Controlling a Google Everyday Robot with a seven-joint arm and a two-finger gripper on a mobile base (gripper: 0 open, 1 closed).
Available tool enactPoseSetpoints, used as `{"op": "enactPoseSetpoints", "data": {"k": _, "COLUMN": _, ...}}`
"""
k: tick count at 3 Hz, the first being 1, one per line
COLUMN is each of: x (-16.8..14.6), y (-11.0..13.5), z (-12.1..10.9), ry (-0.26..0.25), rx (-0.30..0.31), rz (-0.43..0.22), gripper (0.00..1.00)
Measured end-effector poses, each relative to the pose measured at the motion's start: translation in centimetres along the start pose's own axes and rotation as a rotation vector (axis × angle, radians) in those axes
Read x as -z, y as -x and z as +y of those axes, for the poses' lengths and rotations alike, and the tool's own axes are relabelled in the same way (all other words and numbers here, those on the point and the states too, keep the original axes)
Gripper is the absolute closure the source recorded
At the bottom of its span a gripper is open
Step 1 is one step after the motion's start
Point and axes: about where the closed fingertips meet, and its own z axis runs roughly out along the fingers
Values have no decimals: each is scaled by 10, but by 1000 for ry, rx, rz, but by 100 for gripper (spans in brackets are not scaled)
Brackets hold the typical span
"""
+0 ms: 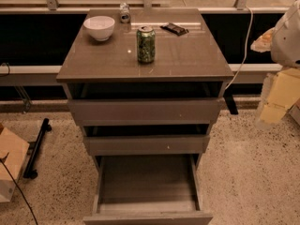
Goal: Place green can into bottom drawer
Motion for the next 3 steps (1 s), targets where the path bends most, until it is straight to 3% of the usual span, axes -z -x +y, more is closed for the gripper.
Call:
{"op": "enactPoseSetpoints", "data": {"k": 1, "x": 1, "y": 1, "z": 0, "ry": -5, "rx": 1, "rz": -4, "gripper": 0}}
{"op": "enactPoseSetpoints", "data": {"k": 2, "x": -4, "y": 11, "z": -4, "ry": -17, "rx": -4, "rz": -50, "gripper": 0}}
{"op": "enactPoseSetpoints", "data": {"k": 3, "x": -17, "y": 38, "z": -26, "ry": -43, "rx": 10, "rz": -150, "gripper": 0}}
